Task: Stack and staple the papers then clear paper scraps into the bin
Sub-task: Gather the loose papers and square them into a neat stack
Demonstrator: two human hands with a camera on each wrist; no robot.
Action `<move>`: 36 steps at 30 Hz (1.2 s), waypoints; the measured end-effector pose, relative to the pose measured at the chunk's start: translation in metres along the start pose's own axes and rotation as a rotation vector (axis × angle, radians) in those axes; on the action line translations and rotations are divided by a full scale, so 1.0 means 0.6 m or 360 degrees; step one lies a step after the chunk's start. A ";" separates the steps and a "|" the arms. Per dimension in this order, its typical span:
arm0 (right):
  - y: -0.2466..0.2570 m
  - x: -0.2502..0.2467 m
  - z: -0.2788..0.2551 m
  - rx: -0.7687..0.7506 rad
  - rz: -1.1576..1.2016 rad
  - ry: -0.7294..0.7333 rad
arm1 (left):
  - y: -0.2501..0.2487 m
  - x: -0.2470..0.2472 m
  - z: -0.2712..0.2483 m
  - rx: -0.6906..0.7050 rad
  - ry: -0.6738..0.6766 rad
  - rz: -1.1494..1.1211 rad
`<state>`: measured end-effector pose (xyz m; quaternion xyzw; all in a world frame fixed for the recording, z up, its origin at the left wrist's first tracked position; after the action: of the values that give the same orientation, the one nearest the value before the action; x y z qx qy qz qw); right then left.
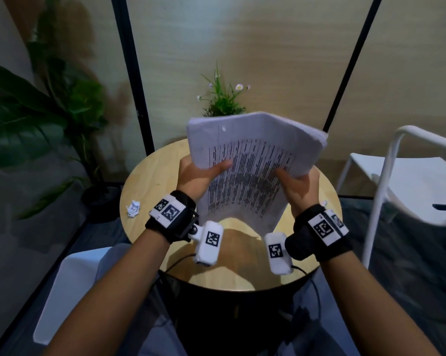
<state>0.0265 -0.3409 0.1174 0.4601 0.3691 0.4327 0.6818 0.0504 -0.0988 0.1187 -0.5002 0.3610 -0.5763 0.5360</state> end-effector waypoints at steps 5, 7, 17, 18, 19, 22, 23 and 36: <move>-0.068 0.019 -0.032 0.0257 -0.0104 0.0162 | 0.067 -0.007 -0.026 -0.0164 0.0135 0.0162; -0.042 0.013 -0.020 0.0185 -0.0031 0.0112 | 0.046 -0.010 -0.013 -0.0109 0.0100 0.0106; 0.273 0.113 -0.070 -0.1420 -0.1231 -0.0041 | 0.000 0.001 0.015 -0.0004 0.0086 0.0108; 0.263 0.155 -0.076 -0.1438 -0.1444 0.0191 | 0.001 -0.001 0.016 0.0012 0.0063 0.0187; 0.240 0.197 -0.081 -0.1416 -0.1667 0.0462 | -0.001 -0.001 0.016 0.0030 0.0036 0.0266; 0.196 0.243 -0.084 -0.1296 -0.1881 0.0778 | -0.006 -0.003 0.015 0.0079 -0.0001 0.0290; 0.212 0.238 -0.084 -0.1323 -0.1783 0.0668 | -0.007 -0.003 0.014 0.0064 -0.0001 0.0325; 0.150 0.102 -0.029 -0.0941 -0.2051 0.0556 | -0.010 0.007 0.014 0.0046 0.0222 0.0165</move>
<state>0.0098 -0.2607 0.1906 -0.1276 0.5379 0.0944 0.8280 0.0574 -0.1010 0.1271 -0.4318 0.4145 -0.5863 0.5458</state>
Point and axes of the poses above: each hand's wrist, its own z-axis towards the middle knuckle, its own x-axis out of the palm, y = z × x, the point moved 10 cm from there along z, towards the middle knuckle, and after that the axes turned 8 degrees about -z, right-handed, at the moved point
